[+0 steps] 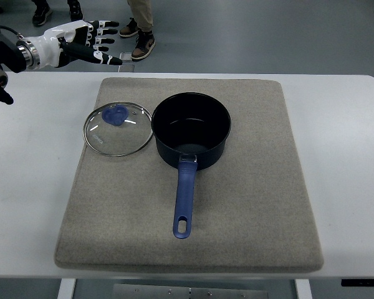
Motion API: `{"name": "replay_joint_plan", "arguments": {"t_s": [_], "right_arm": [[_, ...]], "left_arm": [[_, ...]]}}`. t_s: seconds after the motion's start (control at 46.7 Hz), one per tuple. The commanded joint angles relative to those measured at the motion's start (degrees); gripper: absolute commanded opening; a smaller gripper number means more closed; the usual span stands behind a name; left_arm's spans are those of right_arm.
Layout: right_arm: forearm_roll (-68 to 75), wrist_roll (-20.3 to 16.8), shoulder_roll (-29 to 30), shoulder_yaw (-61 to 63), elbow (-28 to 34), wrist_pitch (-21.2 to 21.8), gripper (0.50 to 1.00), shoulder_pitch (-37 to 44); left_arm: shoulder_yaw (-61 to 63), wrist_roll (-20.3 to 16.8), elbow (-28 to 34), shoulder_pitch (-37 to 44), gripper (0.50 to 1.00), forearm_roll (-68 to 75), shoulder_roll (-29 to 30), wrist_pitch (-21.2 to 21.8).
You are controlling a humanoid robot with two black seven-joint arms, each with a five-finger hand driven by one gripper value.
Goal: Open pot lid and place left with left hand
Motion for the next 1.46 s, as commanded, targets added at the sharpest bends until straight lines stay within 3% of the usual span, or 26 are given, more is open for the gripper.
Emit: {"name": "replay_joint_plan", "arguments": {"t_s": [0.0, 0.193, 0.557, 0.75, 1.436], "right_arm": [[0.00, 0.00, 0.00, 0.01, 0.00, 0.00, 0.917, 0.00], [0.00, 0.00, 0.00, 0.01, 0.00, 0.00, 0.917, 0.00], [0.00, 0.00, 0.00, 0.01, 0.00, 0.00, 0.917, 0.00], [0.00, 0.00, 0.00, 0.01, 0.00, 0.00, 0.917, 0.00], [0.00, -0.17, 0.00, -0.16, 0.17, 0.18, 0.917, -0.26]], "left_arm": [[-0.13, 0.04, -0.09, 0.10, 0.996, -3.63, 0.01, 0.07], [-0.21, 0.13, 0.00, 1.50, 0.996, -17.52, 0.01, -0.10], [-0.30, 1.27, -0.26, 4.75, 0.996, -31.15, 0.01, -0.19], [-3.20, 1.36, -0.09, 7.21, 0.996, -37.65, 0.10, -5.72], [-8.65, 4.08, 0.18, 11.61, 0.996, -43.81, -0.34, -5.99]]}}
